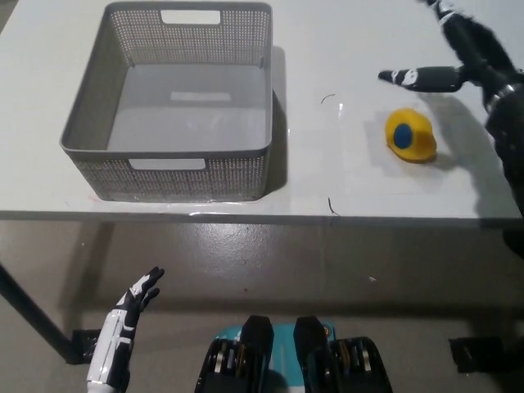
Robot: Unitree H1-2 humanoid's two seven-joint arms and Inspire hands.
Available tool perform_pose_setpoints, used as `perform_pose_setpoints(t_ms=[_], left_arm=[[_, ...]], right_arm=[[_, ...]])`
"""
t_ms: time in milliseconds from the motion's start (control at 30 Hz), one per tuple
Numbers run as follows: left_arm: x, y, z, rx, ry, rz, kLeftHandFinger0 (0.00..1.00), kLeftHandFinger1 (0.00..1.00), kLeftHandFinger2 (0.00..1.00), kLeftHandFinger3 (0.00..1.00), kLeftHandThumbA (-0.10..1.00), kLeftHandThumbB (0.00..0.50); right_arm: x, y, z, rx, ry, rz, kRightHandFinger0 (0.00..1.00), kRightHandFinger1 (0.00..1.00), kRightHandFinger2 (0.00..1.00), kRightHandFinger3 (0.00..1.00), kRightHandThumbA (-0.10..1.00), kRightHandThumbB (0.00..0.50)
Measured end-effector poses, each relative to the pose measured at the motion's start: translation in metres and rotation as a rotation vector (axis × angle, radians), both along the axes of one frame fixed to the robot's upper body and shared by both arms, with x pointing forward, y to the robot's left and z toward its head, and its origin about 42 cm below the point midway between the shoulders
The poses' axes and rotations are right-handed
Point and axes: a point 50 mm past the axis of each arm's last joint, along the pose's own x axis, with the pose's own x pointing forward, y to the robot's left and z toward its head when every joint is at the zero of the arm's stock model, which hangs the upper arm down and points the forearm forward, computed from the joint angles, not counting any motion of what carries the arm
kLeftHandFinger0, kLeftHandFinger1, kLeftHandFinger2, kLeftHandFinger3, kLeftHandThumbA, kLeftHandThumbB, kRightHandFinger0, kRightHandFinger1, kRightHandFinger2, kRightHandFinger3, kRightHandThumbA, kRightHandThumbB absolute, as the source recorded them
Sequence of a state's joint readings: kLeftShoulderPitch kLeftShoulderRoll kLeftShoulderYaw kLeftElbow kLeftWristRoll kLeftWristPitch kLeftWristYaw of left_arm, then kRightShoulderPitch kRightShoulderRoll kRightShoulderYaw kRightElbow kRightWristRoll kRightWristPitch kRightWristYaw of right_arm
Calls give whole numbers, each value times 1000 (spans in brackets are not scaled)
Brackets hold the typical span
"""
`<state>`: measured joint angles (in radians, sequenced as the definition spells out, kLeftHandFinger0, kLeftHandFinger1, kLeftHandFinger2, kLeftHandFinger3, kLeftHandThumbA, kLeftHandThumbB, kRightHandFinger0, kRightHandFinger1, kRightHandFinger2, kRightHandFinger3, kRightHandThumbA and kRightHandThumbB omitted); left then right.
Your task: Use the right hand to pick up a yellow duck toy and place it into a container on the left hand side
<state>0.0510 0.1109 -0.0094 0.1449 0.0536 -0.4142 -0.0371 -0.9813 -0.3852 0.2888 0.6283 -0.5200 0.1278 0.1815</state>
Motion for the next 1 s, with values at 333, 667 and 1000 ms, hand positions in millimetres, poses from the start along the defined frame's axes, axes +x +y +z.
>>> perform_pose_setpoints(t_ms=[333,667,1000], left_arm=[[0,4,0,28,-2,-6,1000,1000,1000,1000,1000,261],[-1,7,1,44,-6,-14,1000,1000,1000,1000,990,246],[-1,7,1,50,-7,-22,1000,1000,1000,1000,921,244]], right_arm=[[37,-24,-14,-155,330,-121,1000,1000,1000,1000,1000,457],[35,-44,-38,-169,474,-170,1000,1000,1000,1000,1000,483],[34,-51,-39,-166,500,-175,1000,1000,1000,1000,1000,483]])
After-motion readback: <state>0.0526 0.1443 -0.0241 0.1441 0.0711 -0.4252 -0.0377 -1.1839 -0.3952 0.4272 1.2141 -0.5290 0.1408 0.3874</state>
